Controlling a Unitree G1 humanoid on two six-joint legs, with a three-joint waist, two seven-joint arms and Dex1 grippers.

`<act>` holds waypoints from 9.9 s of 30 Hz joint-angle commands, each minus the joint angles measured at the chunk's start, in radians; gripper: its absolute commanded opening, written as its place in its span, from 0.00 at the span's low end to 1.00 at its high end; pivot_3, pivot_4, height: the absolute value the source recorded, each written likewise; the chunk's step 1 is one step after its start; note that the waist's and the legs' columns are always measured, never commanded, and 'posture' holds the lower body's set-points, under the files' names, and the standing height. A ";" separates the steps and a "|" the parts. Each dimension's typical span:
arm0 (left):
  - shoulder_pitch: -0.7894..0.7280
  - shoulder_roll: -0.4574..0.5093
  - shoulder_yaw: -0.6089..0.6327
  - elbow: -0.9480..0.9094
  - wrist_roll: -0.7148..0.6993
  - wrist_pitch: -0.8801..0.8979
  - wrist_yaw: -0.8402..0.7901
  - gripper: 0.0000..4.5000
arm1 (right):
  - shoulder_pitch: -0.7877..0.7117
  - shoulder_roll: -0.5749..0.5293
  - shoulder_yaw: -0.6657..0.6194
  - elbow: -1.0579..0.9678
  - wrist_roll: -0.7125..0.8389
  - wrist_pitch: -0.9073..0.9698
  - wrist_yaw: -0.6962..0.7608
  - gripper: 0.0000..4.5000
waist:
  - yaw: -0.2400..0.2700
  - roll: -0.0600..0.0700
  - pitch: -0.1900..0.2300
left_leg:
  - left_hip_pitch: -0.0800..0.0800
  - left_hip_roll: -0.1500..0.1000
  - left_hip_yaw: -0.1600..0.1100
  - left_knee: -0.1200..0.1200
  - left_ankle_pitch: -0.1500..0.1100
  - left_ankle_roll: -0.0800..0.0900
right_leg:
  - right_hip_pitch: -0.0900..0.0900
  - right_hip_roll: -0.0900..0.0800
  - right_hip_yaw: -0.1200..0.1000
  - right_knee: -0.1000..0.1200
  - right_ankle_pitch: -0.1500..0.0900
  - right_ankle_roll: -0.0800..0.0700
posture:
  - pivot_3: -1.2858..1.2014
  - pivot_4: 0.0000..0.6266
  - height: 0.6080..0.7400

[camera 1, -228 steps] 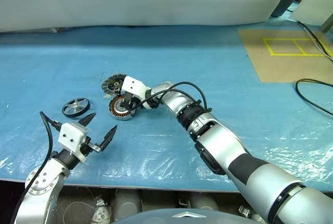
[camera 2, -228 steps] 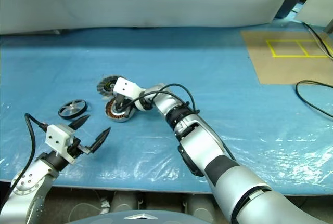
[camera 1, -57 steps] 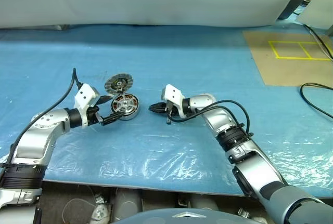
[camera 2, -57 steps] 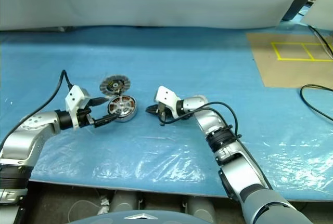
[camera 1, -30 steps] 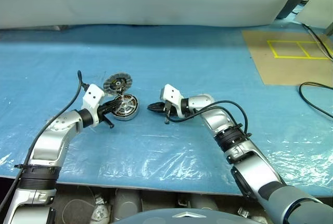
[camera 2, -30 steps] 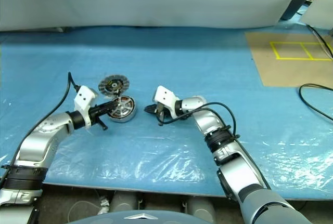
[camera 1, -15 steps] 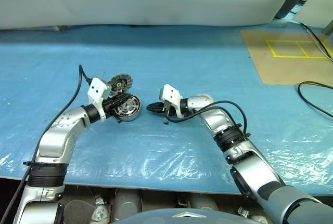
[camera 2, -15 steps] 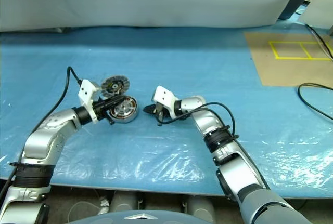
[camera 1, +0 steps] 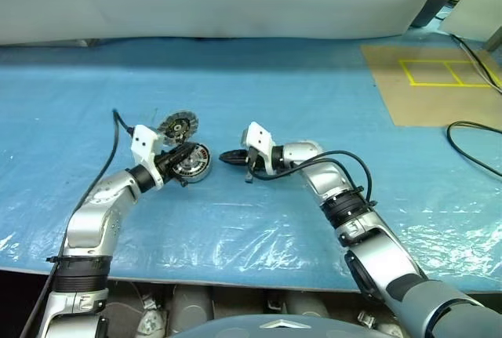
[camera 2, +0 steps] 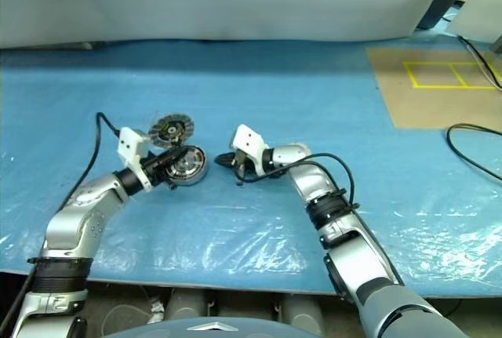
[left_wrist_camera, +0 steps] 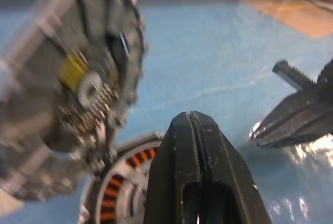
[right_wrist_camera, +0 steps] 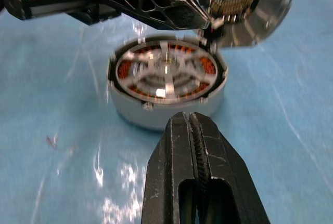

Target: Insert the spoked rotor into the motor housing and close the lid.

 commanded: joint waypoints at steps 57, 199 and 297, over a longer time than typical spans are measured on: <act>-0.191 0.151 -0.100 0.435 0.187 -0.477 -0.499 0.01 | -0.097 0.016 -0.072 -0.041 0.047 0.116 -0.146 0.00 | 0.025 0.000 0.000 | -0.002 -0.001 -0.005 -0.001 0.000 0.000 | -0.001 -0.001 -0.002 0.000 0.003 0.004 | 0.52 0.24 1.00; 0.755 0.012 0.088 -0.348 0.092 -0.387 0.034 0.00 | -0.500 0.345 -0.041 0.737 -0.167 -0.259 0.097 0.67 | 0.001 0.012 0.001 | 0.003 0.003 0.004 -0.003 -0.003 0.005 | -0.002 0.000 0.002 0.000 -0.003 -0.004 | 0.52 0.24 1.00; 0.714 0.027 0.128 -0.301 0.096 -0.360 0.014 0.00 | -0.546 0.564 -0.274 0.716 0.050 0.143 -0.791 0.67 | 0.006 0.011 0.002 | 0.002 0.002 0.004 -0.001 0.000 0.001 | -0.002 0.000 0.001 0.001 -0.003 -0.004 | 0.52 0.24 1.00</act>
